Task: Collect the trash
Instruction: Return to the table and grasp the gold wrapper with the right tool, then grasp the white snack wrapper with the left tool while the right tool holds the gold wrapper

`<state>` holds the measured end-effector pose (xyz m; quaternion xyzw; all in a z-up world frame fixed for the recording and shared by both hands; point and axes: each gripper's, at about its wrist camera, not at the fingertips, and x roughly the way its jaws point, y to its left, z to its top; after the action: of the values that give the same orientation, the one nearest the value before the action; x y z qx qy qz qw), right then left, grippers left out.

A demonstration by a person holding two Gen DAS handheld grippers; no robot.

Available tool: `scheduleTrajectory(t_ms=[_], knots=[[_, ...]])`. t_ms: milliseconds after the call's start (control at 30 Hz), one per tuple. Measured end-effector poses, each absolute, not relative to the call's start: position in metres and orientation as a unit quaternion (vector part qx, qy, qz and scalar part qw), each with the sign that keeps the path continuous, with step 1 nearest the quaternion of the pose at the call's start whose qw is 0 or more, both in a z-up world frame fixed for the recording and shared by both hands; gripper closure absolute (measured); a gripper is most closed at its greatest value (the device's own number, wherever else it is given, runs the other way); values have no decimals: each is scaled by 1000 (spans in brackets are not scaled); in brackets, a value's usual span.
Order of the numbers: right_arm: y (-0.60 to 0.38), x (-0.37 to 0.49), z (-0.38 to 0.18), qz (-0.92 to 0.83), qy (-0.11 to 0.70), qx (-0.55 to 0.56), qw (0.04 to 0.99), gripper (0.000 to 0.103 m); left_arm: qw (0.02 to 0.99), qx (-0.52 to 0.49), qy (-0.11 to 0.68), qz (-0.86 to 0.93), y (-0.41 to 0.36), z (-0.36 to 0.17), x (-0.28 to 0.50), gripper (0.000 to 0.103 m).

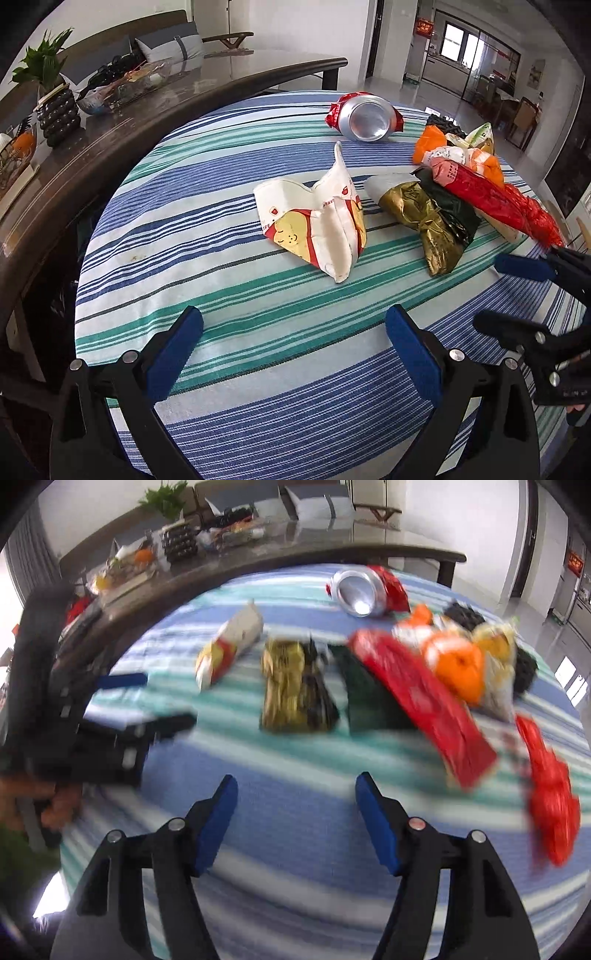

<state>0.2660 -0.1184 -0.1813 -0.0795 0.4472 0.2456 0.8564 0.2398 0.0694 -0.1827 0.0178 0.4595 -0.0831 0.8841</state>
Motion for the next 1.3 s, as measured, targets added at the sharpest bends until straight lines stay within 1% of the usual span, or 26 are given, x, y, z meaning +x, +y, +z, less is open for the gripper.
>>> scheduleTrajectory(t_ms=[100,200,233,267,333,567,667,733,867,1000,1033,1067,1100,1133,1167,1233,1300], knots=[[-101,281,-182,242,429,-101,865,38,884,9,457,-99,75,-183,239,5],[-99,298,-188,232,441,-77,864,39,884,31,456,-101,70,-184,237,5],[-100,297,-189,228,441,-68,866,42,884,30,456,-100,70,-184,237,5],[-103,296,-188,228,439,-59,867,56,884,31,456,-100,69,-184,236,5],[-110,292,-186,231,447,-41,863,58,884,32,456,-99,68,-185,236,5],[-155,229,-182,172,453,-67,872,58,882,42,460,-93,65,-184,235,5],[-170,209,-183,149,449,-65,879,58,877,42,464,-117,61,-183,242,5],[-175,203,-184,140,446,-57,882,58,873,33,470,-125,58,-181,256,5],[-177,206,-186,130,447,-36,884,53,871,20,478,-111,52,-181,290,5],[-182,204,-187,128,444,-24,887,51,873,10,477,-101,50,-180,307,6],[-184,202,-187,129,442,-23,887,51,876,15,471,-101,48,-179,307,16],[-186,201,-187,130,441,-21,888,51,880,28,463,-101,45,-177,307,32],[-187,198,-187,130,441,-20,888,51,883,43,457,-101,42,-176,306,40],[-188,198,-187,131,441,-18,888,50,884,49,453,-108,40,-175,304,45],[-190,197,-187,132,441,-16,888,50,884,43,450,-121,40,-174,301,52],[-193,195,-186,133,443,-14,887,50,883,33,447,-137,40,-171,293,56],[-197,194,-185,132,447,-15,885,50,879,29,447,-163,35,-170,277,56]])
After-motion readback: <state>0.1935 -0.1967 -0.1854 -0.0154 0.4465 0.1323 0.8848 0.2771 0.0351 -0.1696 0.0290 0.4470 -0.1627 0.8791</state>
